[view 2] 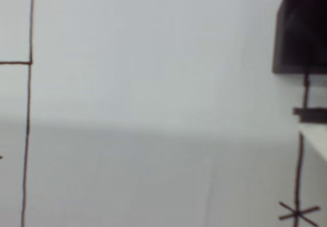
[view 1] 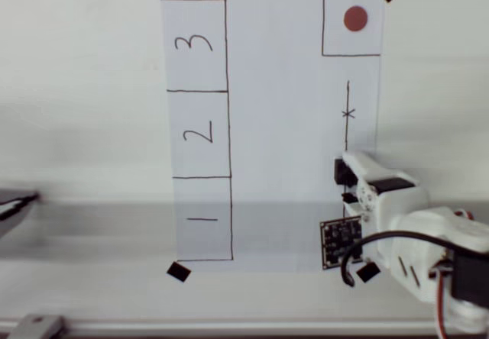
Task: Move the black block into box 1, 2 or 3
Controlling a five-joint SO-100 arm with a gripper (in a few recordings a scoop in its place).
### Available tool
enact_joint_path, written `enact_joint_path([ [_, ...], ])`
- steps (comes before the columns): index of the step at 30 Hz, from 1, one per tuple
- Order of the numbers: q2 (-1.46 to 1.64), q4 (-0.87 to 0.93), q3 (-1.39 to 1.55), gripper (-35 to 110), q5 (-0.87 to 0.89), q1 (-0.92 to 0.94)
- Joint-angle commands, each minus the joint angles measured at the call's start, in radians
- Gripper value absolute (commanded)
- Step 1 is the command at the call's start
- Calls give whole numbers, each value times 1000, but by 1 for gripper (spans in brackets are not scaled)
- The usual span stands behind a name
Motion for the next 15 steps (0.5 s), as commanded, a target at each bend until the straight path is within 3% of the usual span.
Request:
enact_joint_path([
  [1,21,-9,5,0,9,12],
  [15,83,-8,-32,0,44,9],
])
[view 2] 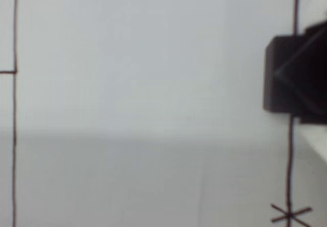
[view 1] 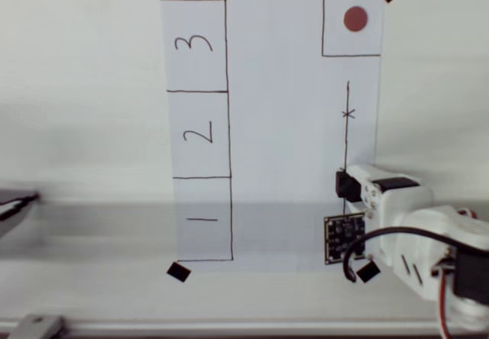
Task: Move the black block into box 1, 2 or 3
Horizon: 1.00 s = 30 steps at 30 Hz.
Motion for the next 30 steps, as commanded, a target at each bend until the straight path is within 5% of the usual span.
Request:
enact_joint_path([
  [1,80,-3,-61,0,14,6],
  [30,-310,-5,-792,0,104,143],
])
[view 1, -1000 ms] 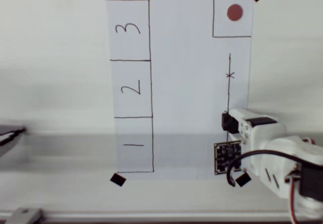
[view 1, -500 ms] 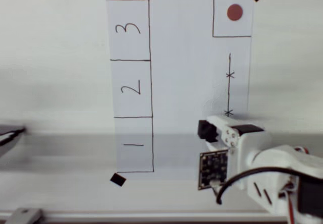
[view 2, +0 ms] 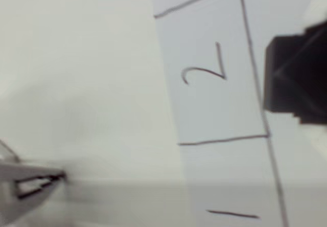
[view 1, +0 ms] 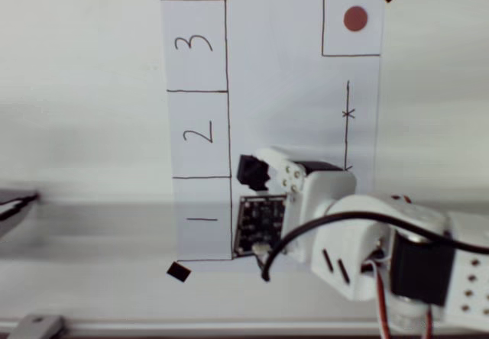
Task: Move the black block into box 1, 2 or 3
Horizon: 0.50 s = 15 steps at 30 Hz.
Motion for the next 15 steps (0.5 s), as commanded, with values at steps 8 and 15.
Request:
enact_joint_path([
  [8,-127,-6,-285,0,-8,84],
  [15,-221,-26,-362,0,-37,106],
])
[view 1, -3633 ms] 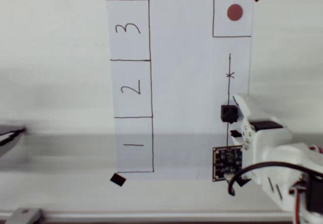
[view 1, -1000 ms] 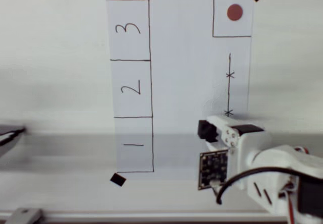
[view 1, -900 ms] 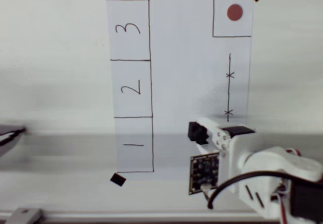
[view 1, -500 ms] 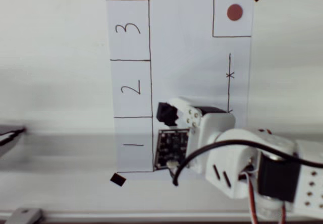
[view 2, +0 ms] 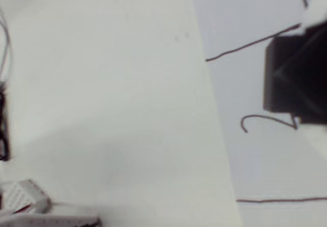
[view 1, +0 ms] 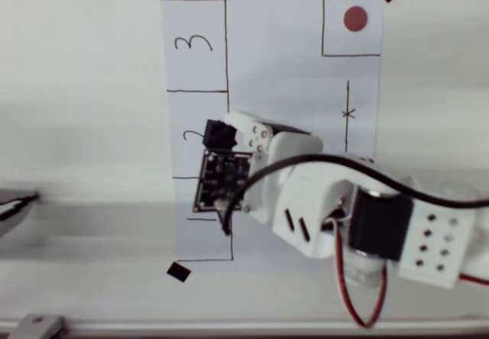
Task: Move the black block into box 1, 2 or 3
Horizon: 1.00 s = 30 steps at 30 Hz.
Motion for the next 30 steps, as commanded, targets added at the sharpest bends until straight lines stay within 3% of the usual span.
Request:
enact_joint_path([
  [1,9,-29,-89,0,-23,28],
  [27,-252,-69,-293,0,-15,-35],
  [30,-252,-69,-287,7,-21,-35],
])
